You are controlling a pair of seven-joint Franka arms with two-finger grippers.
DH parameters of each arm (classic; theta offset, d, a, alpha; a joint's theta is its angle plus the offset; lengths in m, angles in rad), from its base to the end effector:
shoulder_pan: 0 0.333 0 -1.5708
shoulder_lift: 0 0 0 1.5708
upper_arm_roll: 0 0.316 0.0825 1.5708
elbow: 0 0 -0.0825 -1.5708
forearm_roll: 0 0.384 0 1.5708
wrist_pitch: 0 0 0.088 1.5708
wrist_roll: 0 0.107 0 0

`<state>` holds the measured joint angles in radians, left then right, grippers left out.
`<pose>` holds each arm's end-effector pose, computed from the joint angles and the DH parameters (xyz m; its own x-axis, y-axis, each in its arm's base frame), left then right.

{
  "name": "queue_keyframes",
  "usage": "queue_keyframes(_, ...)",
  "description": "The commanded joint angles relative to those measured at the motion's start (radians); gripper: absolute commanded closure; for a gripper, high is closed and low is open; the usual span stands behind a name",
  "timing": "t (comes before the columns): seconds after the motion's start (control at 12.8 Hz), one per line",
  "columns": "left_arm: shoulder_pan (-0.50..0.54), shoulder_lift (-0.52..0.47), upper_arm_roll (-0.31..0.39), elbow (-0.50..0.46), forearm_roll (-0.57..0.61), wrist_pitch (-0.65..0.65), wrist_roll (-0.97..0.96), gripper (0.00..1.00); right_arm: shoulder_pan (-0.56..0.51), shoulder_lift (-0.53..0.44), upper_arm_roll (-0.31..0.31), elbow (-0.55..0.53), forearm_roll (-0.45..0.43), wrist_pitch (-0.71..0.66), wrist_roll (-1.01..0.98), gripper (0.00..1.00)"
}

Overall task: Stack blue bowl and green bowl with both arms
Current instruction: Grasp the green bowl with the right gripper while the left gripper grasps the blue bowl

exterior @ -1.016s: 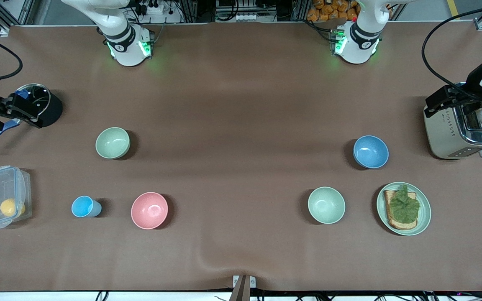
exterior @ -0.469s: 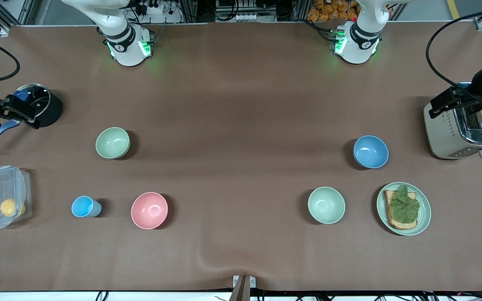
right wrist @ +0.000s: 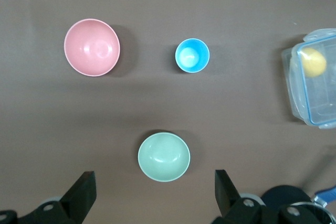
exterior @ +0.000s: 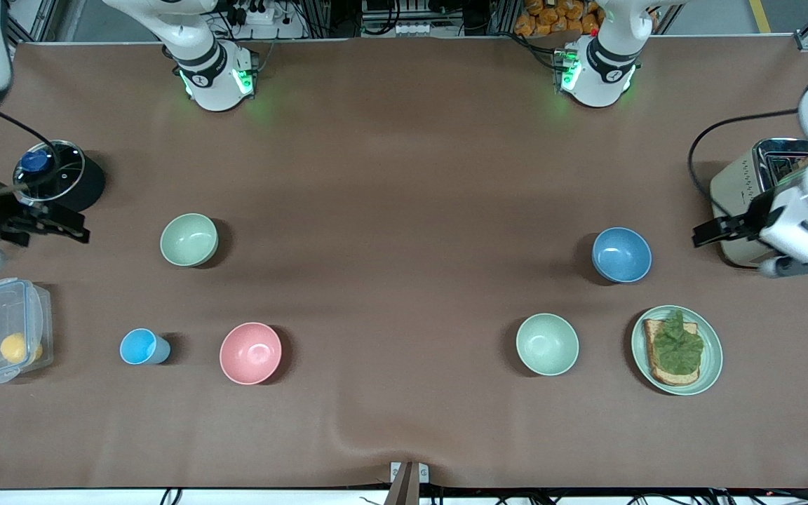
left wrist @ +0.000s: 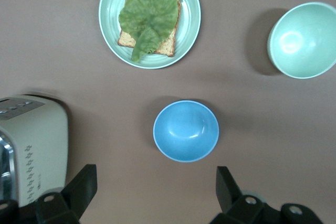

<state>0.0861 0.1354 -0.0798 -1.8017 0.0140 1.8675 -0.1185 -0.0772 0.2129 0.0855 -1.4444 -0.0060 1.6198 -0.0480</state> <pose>0.5927 0.0066 0.4618 0.9904 0.1204 -0.0683 0.1199 -0.9927 -0.0105 0.6209 -0.0008 0.5636 0.9978 0.0553 -0.0361 0.0548 -0.9984 -0.0138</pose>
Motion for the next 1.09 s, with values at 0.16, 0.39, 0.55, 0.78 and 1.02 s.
queue_keyframes(0.16,0.05,-0.048,-0.014,-0.358,0.017,0.402,0.013,0.0,-0.012,-0.023,0.008,-0.316,-0.006,0.245,-0.108,0.0)
queue_keyframes(0.39,0.053,0.016,-0.014,-0.42,0.017,0.49,0.011,0.0,-0.047,-0.018,0.008,-0.422,-0.003,0.317,-0.151,0.0)
queue_keyframes(0.55,0.052,0.067,-0.014,-0.42,0.017,0.512,0.013,0.0,-0.088,-0.035,0.01,-0.567,-0.002,0.482,-0.252,0.0)
queue_keyframes(0.78,0.055,0.096,-0.012,-0.42,0.018,0.516,0.019,0.0,-0.134,-0.035,0.01,-0.712,0.041,0.653,-0.367,0.0)
queue_keyframes(1.02,0.058,0.141,-0.014,-0.413,0.018,0.518,0.02,0.0,-0.134,-0.026,0.011,-0.809,0.075,0.77,-0.371,0.0)
